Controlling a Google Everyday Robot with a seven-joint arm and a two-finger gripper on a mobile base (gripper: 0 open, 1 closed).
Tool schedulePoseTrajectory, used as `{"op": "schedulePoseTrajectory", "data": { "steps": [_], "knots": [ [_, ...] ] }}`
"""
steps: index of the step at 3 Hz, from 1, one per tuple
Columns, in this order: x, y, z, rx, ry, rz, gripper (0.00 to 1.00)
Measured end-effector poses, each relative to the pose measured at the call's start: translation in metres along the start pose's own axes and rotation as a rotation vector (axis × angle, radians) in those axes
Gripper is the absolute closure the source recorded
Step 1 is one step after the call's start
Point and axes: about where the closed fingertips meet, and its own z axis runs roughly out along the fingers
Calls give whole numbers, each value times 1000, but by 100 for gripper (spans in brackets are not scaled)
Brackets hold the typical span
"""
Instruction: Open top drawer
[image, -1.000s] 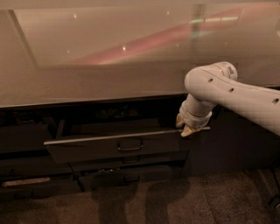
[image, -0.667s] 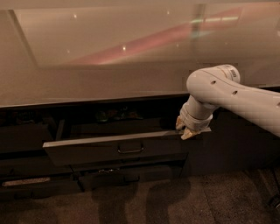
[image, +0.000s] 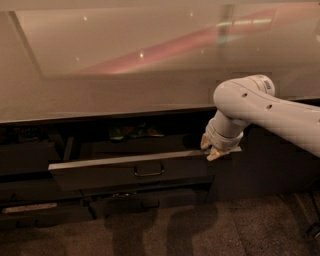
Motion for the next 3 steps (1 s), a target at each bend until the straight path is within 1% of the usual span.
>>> {"op": "schedulePoseTrajectory", "data": {
  "steps": [3],
  "knots": [
    [-1,4,0,-1,-2,-3,100]
  ]
}}
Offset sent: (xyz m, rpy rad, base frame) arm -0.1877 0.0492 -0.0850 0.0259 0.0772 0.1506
